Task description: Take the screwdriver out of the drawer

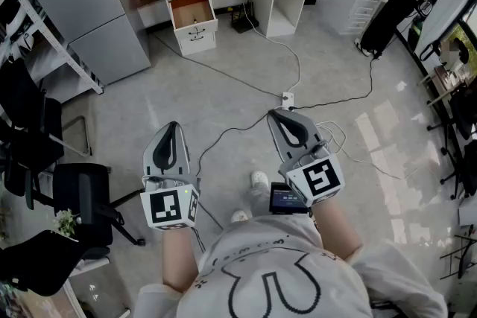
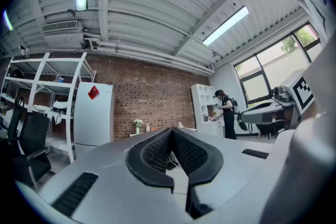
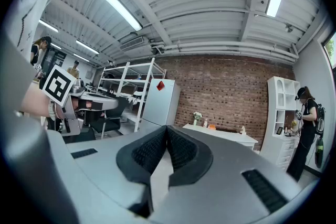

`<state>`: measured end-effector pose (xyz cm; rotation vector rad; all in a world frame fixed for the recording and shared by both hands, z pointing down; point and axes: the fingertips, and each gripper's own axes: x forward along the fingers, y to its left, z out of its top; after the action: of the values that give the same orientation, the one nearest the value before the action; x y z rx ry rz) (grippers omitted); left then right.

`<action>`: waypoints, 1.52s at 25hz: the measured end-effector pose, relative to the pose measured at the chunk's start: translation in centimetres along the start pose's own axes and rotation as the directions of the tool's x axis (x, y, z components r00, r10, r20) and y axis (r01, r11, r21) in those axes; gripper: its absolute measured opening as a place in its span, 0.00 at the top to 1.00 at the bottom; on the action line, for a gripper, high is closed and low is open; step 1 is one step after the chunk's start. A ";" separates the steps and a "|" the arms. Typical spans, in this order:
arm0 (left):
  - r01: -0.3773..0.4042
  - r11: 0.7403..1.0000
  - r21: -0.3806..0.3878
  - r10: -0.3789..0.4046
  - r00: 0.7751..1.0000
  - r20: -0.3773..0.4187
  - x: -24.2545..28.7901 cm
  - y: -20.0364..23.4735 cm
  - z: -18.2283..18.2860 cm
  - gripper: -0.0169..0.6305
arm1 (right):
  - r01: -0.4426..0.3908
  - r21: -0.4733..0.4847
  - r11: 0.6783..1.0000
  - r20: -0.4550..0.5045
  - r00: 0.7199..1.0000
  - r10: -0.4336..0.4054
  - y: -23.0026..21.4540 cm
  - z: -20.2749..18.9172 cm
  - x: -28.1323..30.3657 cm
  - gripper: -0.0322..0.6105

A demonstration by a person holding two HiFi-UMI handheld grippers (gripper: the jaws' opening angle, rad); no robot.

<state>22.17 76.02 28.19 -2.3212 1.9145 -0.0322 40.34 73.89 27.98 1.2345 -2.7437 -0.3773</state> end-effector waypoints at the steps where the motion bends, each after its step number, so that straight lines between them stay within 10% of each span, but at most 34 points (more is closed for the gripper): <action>1: -0.001 1.000 -0.001 0.001 1.000 -0.002 0.1 0.0 -0.1 0.95 | -0.002 0.004 1.000 -0.005 1.000 0.002 0.0 -0.2 0.0 0.92; 38: -0.151 0.988 -0.019 0.149 0.984 -0.096 31.0 9.9 -4.6 0.95 | -0.145 0.106 0.984 -0.035 0.988 0.150 -19.3 -7.3 29.8 0.92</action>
<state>18.06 43.47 29.55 -2.2221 2.1424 -0.1034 35.91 37.96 29.71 1.0379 -2.8270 -0.1947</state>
